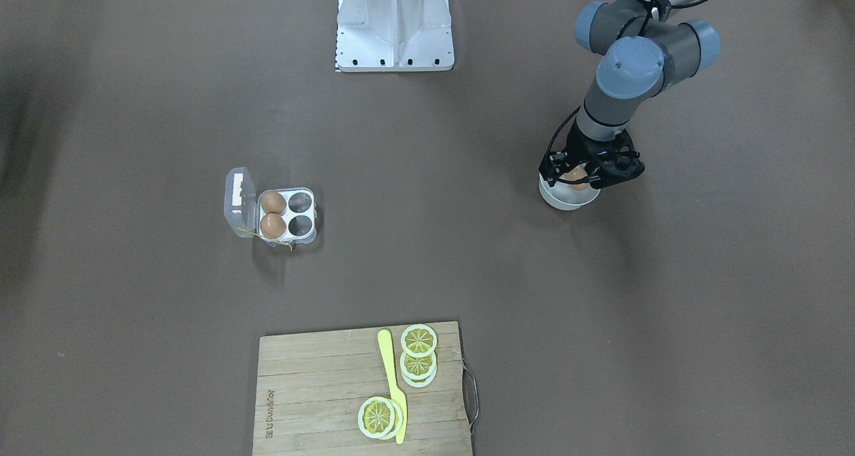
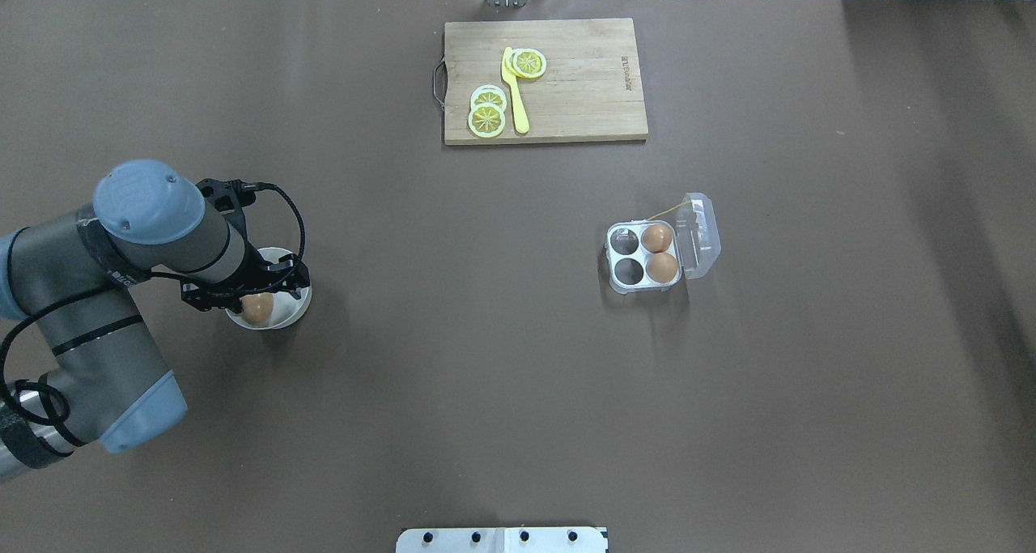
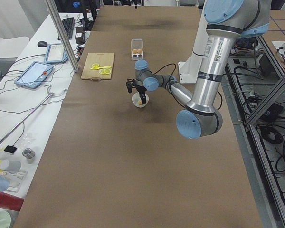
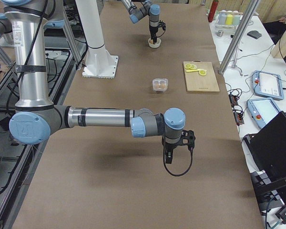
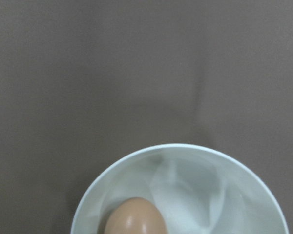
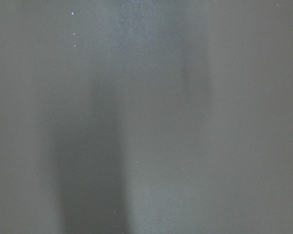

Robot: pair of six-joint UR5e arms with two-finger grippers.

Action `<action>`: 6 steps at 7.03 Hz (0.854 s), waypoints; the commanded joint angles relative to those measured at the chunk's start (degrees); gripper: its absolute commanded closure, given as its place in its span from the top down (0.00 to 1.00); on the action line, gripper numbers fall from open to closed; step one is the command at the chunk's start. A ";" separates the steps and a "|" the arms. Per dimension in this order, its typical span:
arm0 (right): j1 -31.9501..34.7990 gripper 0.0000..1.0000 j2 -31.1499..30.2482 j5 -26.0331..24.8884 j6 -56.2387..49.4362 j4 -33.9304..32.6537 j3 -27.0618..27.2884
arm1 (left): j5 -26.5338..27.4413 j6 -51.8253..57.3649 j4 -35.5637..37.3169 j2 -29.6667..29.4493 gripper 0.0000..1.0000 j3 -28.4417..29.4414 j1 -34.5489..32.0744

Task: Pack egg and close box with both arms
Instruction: 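Lower the left gripper into the bowl and close on the brown egg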

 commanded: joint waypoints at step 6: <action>0.00 1.00 0.26 0.00 0.00 0.00 0.09 | 0.02 1.32 0.00 -1.02 0.53 0.84 0.05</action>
